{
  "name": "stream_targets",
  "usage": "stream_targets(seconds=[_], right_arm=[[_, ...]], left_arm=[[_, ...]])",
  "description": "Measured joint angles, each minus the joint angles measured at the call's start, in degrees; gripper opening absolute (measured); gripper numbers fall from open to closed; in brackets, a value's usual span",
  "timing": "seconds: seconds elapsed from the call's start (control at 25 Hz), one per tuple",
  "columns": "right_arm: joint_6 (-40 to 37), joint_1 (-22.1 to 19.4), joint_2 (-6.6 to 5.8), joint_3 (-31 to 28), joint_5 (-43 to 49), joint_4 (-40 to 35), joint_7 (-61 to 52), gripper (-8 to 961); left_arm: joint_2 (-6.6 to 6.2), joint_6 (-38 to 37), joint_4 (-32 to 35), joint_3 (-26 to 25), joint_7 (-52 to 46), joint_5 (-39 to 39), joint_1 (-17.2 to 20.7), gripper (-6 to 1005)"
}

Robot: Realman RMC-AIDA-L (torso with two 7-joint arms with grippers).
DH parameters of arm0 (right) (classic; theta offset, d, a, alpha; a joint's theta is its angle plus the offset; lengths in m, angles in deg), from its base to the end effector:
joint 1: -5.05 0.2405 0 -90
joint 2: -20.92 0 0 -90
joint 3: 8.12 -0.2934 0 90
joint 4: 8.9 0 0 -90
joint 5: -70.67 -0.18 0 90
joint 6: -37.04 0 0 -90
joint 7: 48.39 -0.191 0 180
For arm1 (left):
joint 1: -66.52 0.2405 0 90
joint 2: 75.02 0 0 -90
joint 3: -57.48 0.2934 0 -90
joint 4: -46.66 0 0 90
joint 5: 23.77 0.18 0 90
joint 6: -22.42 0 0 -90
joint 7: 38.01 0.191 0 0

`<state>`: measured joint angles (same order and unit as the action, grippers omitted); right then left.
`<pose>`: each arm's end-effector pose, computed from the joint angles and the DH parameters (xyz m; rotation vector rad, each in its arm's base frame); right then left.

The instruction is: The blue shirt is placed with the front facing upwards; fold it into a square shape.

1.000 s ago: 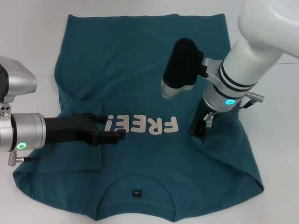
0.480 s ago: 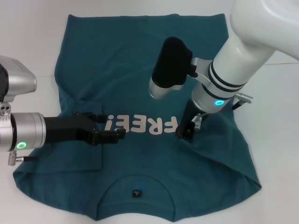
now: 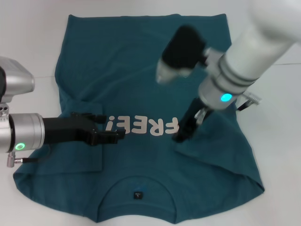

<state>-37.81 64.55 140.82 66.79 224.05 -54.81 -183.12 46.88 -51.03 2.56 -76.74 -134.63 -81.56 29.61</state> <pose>0.1742 0.4341 -0.1023 -2.6890 0.5489 -0.6084 -0.2351 0.3951 -0.0785 -2.6358 -0.7665 -0.4243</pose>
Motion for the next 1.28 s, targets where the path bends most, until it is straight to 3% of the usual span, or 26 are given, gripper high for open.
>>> stream_targets(seconds=[0.2,0.32,0.4,0.6,0.8,1.0,1.16,1.28], right_arm=[[-9.49,-4.01,-1.08,-18.56,-4.48,-6.99,-3.3,415],[-16.84,-7.74,-2.8,-30.32,-11.06,-7.81,-4.69,566],[-20.07,-11.64,-3.86,-34.27,-16.06,-8.18,-4.96,667],[-25.55,-24.13,-5.36,-37.44,-27.78,-11.92,-5.51,746],[-30.32,-33.87,-5.73,-40.76,-31.55,-16.74,-5.5,904],[-31.7,-39.1,-6.36,-42.77,-31.27,-16.83,-1.88,940],[-31.78,-40.88,-6.34,-44.21,-31.26,-16.74,1.09,943],[-31.59,-41.09,-6.36,-44.4,-30.49,-16.58,2.72,946]], left_arm=[[-0.43,-1.22,-3.06,-0.26,-6.86,-0.31,1.47,855],[-1.31,-3.45,-5.51,-0.52,-14.93,-0.41,2.5,856],[-1.95,-5.76,-6.26,-1.88,-19.33,-0.66,3.14,856],[-2.39,-14.49,-7.4,-10.1,-23.19,-0.85,5.3,856],[-2.4,-19.14,-13.81,-14.75,-27.46,-1.09,10.89,862],[-1.95,-17.93,-20.91,-15.16,-27.52,0.96,17.45,884],[-1.48,-16.21,-21.62,-15.23,-26.4,2.89,19.57,882],[-0.42,-14.39,-22.88,-14.48,-24.22,6.21,20.02,881]])
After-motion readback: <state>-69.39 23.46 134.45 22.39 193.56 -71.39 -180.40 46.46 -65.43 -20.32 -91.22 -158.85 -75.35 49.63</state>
